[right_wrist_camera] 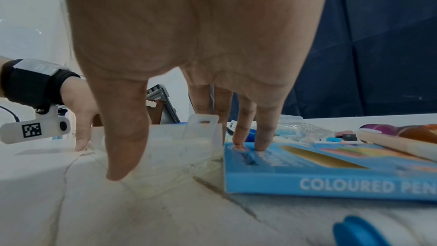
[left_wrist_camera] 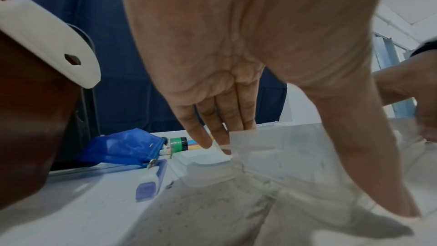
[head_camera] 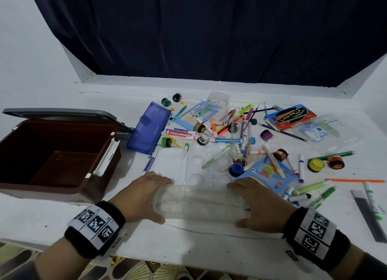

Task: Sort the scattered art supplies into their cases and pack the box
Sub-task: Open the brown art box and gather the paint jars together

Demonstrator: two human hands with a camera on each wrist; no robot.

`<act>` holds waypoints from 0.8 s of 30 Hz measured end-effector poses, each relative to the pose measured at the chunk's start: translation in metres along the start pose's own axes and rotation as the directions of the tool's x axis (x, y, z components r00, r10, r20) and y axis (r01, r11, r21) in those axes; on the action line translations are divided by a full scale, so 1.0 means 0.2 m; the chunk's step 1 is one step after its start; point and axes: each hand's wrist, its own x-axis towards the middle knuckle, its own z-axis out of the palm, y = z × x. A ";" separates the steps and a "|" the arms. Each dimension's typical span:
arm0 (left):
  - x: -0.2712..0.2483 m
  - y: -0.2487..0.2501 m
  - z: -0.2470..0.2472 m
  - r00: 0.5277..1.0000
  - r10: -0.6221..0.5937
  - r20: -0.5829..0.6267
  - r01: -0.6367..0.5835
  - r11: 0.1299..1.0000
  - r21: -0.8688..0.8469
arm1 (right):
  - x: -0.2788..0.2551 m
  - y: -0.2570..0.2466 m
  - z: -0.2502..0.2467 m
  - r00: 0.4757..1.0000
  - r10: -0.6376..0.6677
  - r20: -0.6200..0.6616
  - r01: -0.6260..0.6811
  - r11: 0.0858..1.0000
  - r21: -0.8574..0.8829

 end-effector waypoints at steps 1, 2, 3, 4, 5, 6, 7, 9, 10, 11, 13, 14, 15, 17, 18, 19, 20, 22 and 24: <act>0.00 0.01 -0.01 1.000 0.004 0.005 -0.004 1.000 0.019 | 0.00 0.00 0.00 1.000 -0.004 -0.004 0.004 1.000 -0.008; 0.00 0.02 -0.01 1.000 0.002 0.011 -0.002 1.000 0.027 | 0.00 0.00 0.00 1.000 -0.007 -0.007 0.007 1.000 -0.012; 0.00 0.02 -0.02 1.000 -0.001 0.015 0.000 1.000 0.030 | 0.01 -0.01 0.00 1.000 -0.007 -0.007 0.007 1.000 -0.017; 0.00 0.02 -0.02 1.000 -0.003 0.025 0.002 0.999 0.039 | 0.01 -0.01 0.00 1.000 -0.007 -0.007 0.006 1.000 -0.020; 0.00 0.03 -0.02 0.999 0.000 0.040 -0.002 0.999 0.050 | 0.01 -0.01 -0.01 1.000 -0.005 -0.007 0.005 1.000 -0.021; 0.00 0.04 -0.03 0.998 0.001 0.063 -0.005 0.998 0.061 | 0.01 -0.01 -0.01 1.000 -0.003 -0.002 0.003 1.000 -0.021; -0.01 0.05 -0.05 0.996 -0.003 0.086 -0.001 0.999 0.053 | 0.01 -0.01 -0.02 1.000 -0.001 0.009 0.001 1.000 -0.016; -0.01 0.09 -0.11 0.995 0.000 0.098 -0.001 1.000 0.006 | -0.01 0.00 -0.01 0.999 -0.005 0.035 0.005 1.000 0.020; 0.00 0.11 -0.15 0.998 0.029 0.064 -0.028 0.999 -0.017 | -0.02 0.00 -0.01 0.999 -0.006 0.039 0.004 0.999 0.050; 0.01 0.14 -0.18 0.997 0.071 0.004 -0.071 0.997 -0.038 | -0.03 0.01 -0.01 1.000 -0.003 0.031 0.001 0.997 0.083; 0.04 0.20 -0.23 0.984 0.134 -0.115 -0.145 0.985 -0.097 | -0.04 0.01 -0.01 1.000 0.009 -0.017 -0.006 0.989 0.150; 0.07 0.24 -0.24 0.976 0.157 -0.153 -0.176 0.978 -0.116 | -0.04 0.02 0.00 0.999 0.020 -0.047 -0.010 0.981 0.195; 0.10 0.27 -0.25 0.968 0.176 -0.178 -0.199 0.972 -0.125 | -0.05 0.03 0.01 0.996 0.032 -0.078 -0.011 0.969 0.247; 0.17 0.34 -0.25 0.959 0.210 -0.188 -0.236 0.964 -0.125 | -0.05 0.05 0.01 0.983 0.061 -0.170 -0.002 0.945 0.326; 0.21 0.37 -0.26 0.958 0.230 -0.170 -0.252 0.960 -0.125 | -0.06 0.07 0.01 0.968 0.101 -0.231 -0.011 0.932 0.363; 0.24 0.39 -0.26 0.955 0.252 -0.155 -0.272 0.953 -0.132 | -0.07 0.08 0.00 0.943 0.159 -0.293 -0.026 0.912 0.409; 0.28 0.41 -0.26 0.951 0.273 -0.145 -0.293 0.946 -0.141 | -0.09 0.09 -0.01 0.910 0.218 -0.353 -0.035 0.889 0.457; 0.34 0.45 -0.26 0.943 0.302 -0.136 -0.323 0.932 -0.165 | -0.14 0.13 -0.03 0.833 0.317 -0.454 -0.033 0.846 0.532; 0.40 0.50 -0.27 0.938 0.321 -0.132 -0.342 0.919 -0.196 | -0.19 0.17 -0.06 0.768 0.406 -0.496 -0.027 0.794 0.607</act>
